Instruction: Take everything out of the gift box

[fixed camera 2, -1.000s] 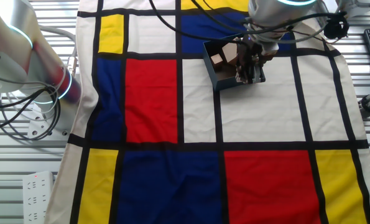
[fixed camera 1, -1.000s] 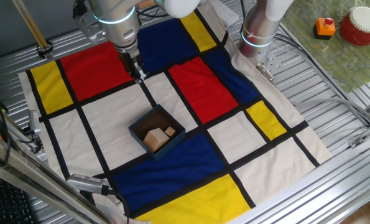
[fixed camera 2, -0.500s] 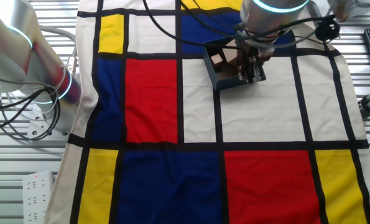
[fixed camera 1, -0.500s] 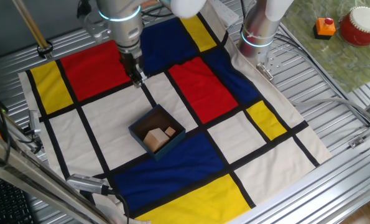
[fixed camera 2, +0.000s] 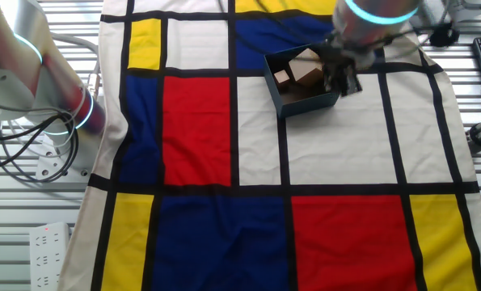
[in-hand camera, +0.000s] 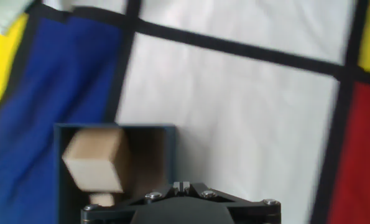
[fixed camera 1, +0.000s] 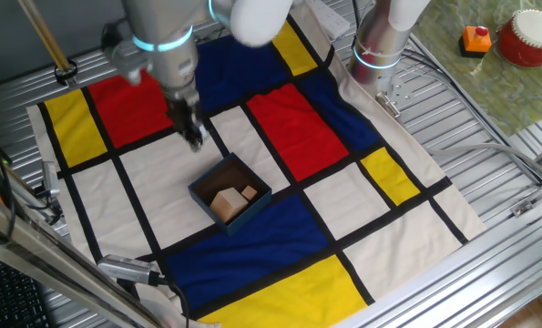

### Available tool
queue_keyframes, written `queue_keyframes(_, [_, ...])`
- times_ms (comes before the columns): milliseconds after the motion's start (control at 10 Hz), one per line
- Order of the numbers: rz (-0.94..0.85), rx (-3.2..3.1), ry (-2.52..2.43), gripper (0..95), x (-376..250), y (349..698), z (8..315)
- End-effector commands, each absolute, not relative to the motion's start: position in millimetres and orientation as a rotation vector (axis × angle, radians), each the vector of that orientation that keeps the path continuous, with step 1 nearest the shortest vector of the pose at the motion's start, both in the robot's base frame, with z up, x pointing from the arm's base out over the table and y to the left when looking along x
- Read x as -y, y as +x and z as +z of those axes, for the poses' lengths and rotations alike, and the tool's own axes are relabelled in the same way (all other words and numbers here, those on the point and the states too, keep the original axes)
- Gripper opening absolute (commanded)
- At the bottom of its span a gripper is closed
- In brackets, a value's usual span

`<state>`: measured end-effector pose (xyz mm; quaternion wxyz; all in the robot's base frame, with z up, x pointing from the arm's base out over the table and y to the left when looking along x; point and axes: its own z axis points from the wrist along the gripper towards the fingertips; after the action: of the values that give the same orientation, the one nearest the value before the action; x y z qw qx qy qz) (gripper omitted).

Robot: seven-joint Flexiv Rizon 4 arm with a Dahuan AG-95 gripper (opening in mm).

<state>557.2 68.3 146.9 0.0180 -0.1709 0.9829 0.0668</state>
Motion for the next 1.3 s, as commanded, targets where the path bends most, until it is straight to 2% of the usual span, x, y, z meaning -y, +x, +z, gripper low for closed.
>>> queue_keyframes(100, [0.145,-3.077,-0.537,0.0,-70.4,557.4,146.8])
queue_keyframes(300, [0.096,-3.077,-0.572,0.0,-70.4,557.4,146.8])
queue_keyframes(800, [0.168,-3.008,-0.909,0.0,-70.4,557.4,146.8])
queue_keyframes(1300, [0.156,-3.028,-0.823,0.0,-70.4,557.4,146.8])
